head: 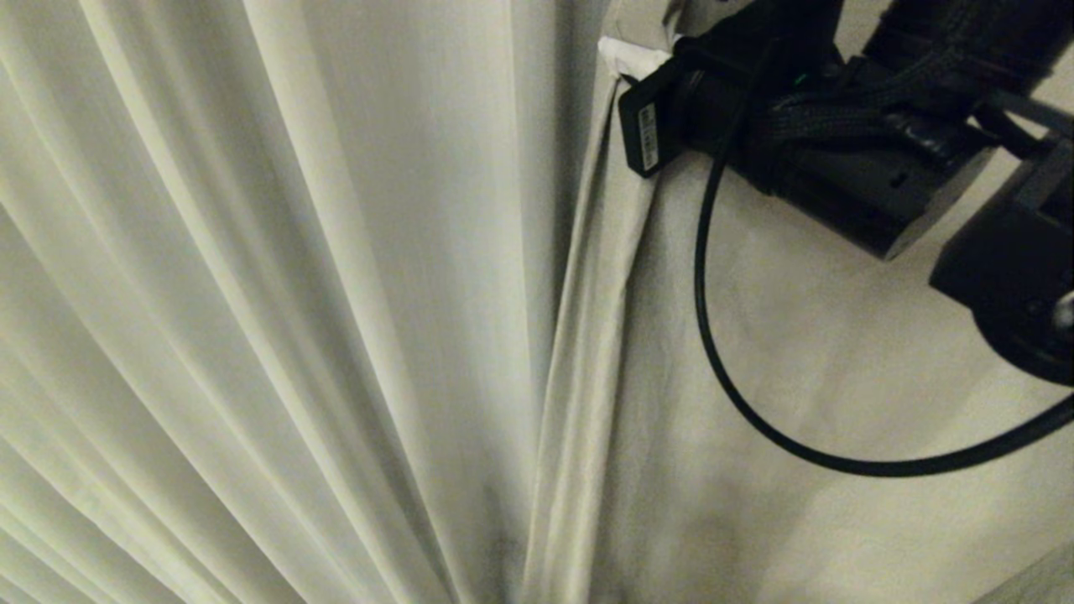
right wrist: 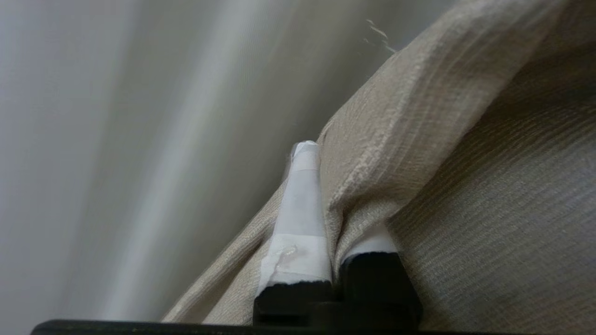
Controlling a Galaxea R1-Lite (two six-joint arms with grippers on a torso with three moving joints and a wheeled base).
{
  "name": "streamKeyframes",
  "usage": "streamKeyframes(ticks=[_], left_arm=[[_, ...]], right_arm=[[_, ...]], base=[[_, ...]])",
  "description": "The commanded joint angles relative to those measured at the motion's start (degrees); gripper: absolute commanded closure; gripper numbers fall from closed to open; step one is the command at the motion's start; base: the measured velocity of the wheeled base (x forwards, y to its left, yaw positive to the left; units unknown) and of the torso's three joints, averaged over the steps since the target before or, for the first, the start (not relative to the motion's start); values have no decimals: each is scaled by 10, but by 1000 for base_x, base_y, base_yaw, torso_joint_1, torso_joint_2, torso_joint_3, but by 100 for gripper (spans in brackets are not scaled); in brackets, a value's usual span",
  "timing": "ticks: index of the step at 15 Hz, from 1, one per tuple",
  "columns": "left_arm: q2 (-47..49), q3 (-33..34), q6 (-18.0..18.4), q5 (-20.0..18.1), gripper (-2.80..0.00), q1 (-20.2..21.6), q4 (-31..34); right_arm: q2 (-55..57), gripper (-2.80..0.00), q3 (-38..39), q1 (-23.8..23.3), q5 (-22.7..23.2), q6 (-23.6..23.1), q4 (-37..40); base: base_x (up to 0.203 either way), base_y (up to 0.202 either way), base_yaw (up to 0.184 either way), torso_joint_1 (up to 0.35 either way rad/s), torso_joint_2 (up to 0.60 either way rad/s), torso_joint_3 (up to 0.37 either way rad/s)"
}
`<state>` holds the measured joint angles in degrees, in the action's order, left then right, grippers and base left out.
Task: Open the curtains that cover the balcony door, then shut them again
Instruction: Close the outer curtains on both sides
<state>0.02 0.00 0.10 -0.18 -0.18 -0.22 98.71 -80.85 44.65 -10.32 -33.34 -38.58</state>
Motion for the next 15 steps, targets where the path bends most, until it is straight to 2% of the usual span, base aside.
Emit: streamKeyframes(ticks=[1,8,15], left_arm=[[0,0,0,0,0,0,0],[0,0,0,0,0,0,0],[0,0,0,0,0,0,0]], right_arm=[[-41,-280,29,-25,1,3,-3],[-119,-280,108,-52,1,18,21],[-306,-280,337,-98,-1,29,60]], base=[[0,0,0,0,0,0],[0,0,0,0,0,0],[0,0,0,0,0,0]])
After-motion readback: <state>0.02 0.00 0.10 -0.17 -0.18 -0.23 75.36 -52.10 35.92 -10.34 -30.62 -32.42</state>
